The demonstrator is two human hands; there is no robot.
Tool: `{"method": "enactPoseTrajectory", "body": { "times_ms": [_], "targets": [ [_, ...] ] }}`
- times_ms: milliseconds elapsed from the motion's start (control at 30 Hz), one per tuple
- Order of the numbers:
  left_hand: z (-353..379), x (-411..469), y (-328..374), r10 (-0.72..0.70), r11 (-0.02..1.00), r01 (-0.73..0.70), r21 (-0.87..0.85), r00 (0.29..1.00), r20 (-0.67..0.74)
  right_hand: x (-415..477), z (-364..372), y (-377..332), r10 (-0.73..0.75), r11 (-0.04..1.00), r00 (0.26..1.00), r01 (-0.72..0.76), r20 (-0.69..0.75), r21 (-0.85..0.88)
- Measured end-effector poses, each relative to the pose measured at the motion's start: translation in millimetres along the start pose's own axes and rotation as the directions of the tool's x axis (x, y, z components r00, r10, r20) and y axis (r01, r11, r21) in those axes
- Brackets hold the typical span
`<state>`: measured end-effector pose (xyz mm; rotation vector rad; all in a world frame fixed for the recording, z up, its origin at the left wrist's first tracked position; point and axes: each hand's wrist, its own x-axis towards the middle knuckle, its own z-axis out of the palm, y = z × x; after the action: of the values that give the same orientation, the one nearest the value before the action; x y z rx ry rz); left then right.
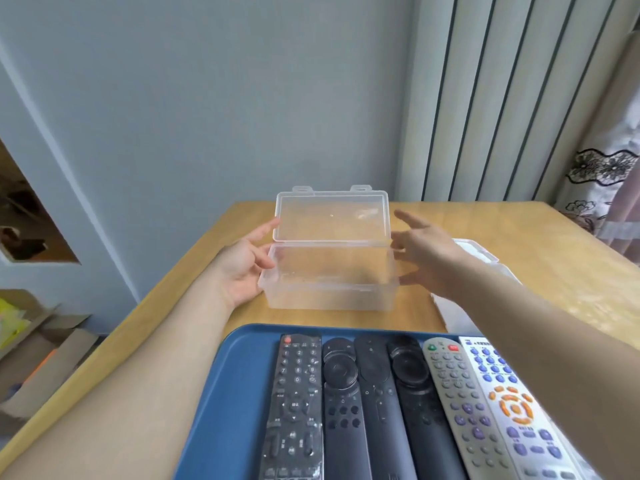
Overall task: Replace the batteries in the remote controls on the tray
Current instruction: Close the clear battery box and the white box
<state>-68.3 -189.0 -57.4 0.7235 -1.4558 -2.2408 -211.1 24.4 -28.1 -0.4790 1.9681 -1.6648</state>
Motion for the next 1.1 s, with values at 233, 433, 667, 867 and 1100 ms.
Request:
{"method": "enactPoseTrajectory", "body": {
  "times_ms": [233,433,667,867,1100],
  "targets": [
    [16,3,-3,0.040,0.991,-0.017,0.134,0.985,-0.167,8,-6,-28,-0.302,0.938,0.948,0.277,-0.100,-0.207],
    [34,-1,0,0.070,0.953,0.012,0.304,0.963,-0.259,33,-3,-33,-0.410,0.810,0.912,0.377,0.027,-0.449],
    [37,-8,-1,0.112,0.993,-0.087,0.074,0.880,-0.462,-8,-1,-29,-0.675,0.214,0.676,0.564,0.297,-0.798],
    [29,-35,15,0.336,0.807,-0.306,0.505,0.941,0.033,-60,9,8,-0.469,-0.127,0.674,0.588,0.570,-0.799],
    [21,-50,-6,0.120,0.349,-0.316,0.882,0.949,0.292,-59,5,18,-0.416,-0.061,0.729,0.574,0.544,-0.816]
  ]
}}
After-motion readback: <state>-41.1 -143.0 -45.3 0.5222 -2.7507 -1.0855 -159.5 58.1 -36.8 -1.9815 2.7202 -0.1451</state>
